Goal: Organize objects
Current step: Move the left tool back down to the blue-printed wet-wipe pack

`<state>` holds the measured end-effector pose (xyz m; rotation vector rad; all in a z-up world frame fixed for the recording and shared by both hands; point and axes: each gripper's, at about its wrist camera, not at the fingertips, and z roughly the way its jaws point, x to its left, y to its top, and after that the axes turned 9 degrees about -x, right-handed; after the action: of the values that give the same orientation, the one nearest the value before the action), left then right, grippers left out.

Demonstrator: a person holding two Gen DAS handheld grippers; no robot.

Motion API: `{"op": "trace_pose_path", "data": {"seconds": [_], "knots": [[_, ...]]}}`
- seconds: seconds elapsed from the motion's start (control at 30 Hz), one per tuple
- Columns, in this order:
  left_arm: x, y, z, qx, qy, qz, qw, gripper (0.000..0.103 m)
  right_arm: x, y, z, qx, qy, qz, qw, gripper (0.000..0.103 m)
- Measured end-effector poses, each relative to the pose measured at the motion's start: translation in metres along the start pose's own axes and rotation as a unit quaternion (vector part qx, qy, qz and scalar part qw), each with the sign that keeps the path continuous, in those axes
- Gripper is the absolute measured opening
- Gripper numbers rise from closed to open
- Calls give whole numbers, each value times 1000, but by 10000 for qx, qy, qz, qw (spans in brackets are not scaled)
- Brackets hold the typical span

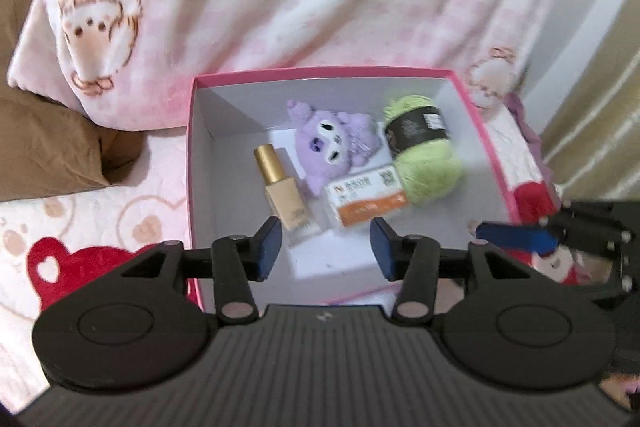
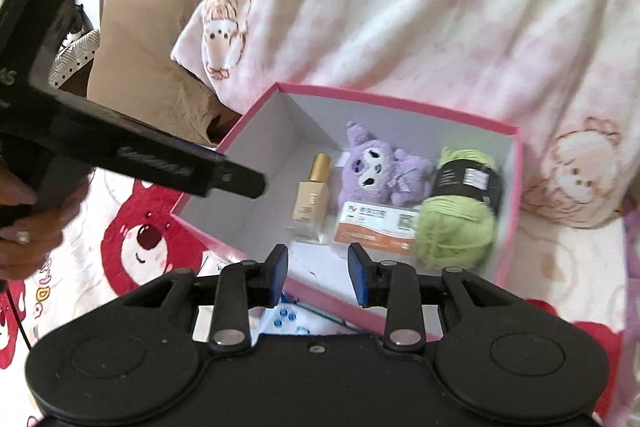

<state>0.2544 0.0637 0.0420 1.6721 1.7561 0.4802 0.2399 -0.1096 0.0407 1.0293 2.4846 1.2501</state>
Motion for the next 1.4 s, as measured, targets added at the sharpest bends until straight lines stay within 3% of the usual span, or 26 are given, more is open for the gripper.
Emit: {"op": "trace_pose_path", "data": {"seconds": [0.3, 0.53, 0.63, 1.0, 1.17, 1.27, 1.4], "knots": [[-34, -18, -61, 237, -255, 363, 9987, 54, 6, -7, -62, -37, -9, -78, 10000, 47], [-51, -36, -85, 262, -329, 586, 9974, 56, 12, -20, -101, -194, 56, -2, 9998, 56], [-52, -41, -85, 468, -264, 483, 9974, 57, 10, -31, -108, -222, 108, 104, 9996, 56], [-58, -73, -74, 273, -316, 548, 9976, 65, 0, -75, -91, -158, 155, 511, 9984, 63], [-54, -94, -53, 282, -149, 587, 9978, 65, -4, -91, -74, -220, 54, 577, 9981, 64], [-48, -104, -41, 411, 25, 632, 9972, 65, -4, -98, -66, -345, 54, 549, 9979, 77], [-37, -116, -28, 401, 100, 399, 9983, 66, -8, -103, -51, -250, 50, 608, 9978, 77]]}}
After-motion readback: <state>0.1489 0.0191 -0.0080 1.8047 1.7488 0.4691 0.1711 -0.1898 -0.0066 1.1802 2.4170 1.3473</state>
